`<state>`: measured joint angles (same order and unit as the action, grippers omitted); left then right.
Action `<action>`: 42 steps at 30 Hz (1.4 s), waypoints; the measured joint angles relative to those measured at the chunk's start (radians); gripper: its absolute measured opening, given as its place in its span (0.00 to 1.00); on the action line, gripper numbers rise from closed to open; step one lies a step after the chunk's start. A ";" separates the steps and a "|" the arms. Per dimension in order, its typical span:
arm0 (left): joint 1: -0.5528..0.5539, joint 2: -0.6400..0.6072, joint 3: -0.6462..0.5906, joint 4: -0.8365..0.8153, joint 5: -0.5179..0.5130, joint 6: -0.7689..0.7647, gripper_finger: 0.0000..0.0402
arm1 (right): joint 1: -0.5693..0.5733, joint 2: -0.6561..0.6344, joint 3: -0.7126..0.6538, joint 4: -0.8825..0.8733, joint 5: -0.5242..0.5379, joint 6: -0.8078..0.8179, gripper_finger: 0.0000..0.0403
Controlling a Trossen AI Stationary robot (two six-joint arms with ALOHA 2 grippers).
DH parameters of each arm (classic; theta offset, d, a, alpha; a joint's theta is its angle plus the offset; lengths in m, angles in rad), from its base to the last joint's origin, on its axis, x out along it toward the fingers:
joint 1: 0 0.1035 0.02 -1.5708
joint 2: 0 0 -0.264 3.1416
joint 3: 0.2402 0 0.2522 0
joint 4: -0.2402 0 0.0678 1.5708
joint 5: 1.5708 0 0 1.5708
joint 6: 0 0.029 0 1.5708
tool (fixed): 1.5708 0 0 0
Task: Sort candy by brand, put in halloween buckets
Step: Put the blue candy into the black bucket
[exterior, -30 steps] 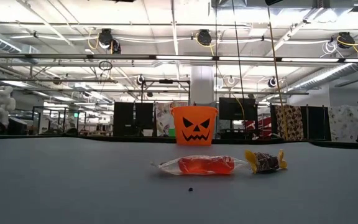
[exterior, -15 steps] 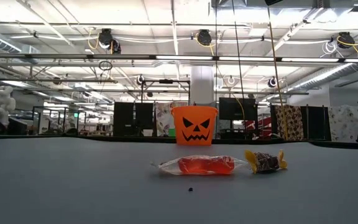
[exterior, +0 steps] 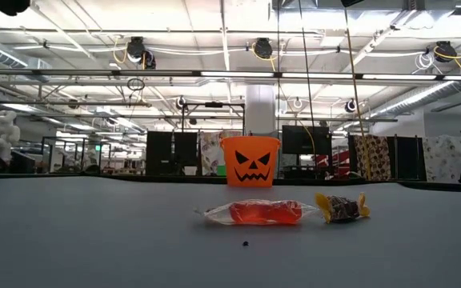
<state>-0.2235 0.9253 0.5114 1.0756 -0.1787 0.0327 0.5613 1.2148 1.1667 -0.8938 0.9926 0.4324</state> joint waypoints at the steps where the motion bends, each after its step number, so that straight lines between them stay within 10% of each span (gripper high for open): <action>1: 0.003 0.000 0.000 0.000 0.015 -0.001 0.18 | 0.000 0.000 0.000 0.000 0.001 0.000 0.20; 12: 0.020 -0.002 0.037 -0.199 -0.005 0.114 0.18 | 0.000 0.000 0.000 0.000 0.000 0.000 0.20; 25: -0.086 -0.004 0.399 -1.184 -0.117 -0.012 0.18 | 0.000 0.000 0.000 -0.001 0.000 -0.002 0.20; 34: -0.256 -0.003 0.499 -1.847 -0.030 -0.513 0.18 | -0.013 0.000 0.000 0.004 0.000 0.008 0.20; 42: -0.532 0.009 0.499 -1.897 -0.032 -0.886 0.18 | -0.057 0.000 0.000 0.010 0.000 0.029 0.20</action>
<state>-0.7558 0.9340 1.0104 -0.8211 -0.2104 -0.8529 0.5048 1.2148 1.1667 -0.8837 0.9924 0.4616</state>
